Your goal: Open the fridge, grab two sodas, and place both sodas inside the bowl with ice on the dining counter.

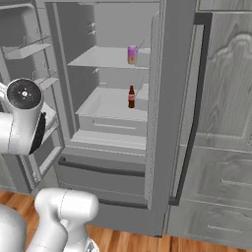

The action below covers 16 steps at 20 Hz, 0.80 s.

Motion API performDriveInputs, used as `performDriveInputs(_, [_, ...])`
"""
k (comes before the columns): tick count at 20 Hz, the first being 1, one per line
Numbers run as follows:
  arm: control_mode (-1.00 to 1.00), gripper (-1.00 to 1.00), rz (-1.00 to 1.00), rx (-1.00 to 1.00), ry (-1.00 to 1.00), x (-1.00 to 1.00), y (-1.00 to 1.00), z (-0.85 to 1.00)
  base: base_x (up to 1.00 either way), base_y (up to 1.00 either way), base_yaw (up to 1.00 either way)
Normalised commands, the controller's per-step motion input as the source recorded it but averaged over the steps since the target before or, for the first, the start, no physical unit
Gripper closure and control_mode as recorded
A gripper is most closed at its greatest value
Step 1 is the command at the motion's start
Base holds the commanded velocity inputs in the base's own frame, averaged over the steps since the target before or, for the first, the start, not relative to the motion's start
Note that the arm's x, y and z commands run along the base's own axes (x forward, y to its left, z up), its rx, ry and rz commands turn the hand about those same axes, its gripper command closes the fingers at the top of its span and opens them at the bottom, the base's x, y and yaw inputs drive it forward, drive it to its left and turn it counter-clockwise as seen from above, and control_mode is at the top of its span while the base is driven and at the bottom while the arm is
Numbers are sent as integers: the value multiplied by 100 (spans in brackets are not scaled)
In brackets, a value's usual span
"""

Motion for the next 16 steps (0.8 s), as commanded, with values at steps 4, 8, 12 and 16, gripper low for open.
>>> performDriveInputs(4, [-100,-100,-21,-31,0,-46,-58,-44,0,0,0])
performDriveInputs(8, [-100,-100,-16,-25,0,-50,-61,-58,0,0,0])
performDriveInputs(12, [-100,-100,-9,-23,0,-44,-57,-53,0,0,0])
performDriveInputs(16, [-100,-100,-4,-28,2,-12,-56,-15,0,0,0])
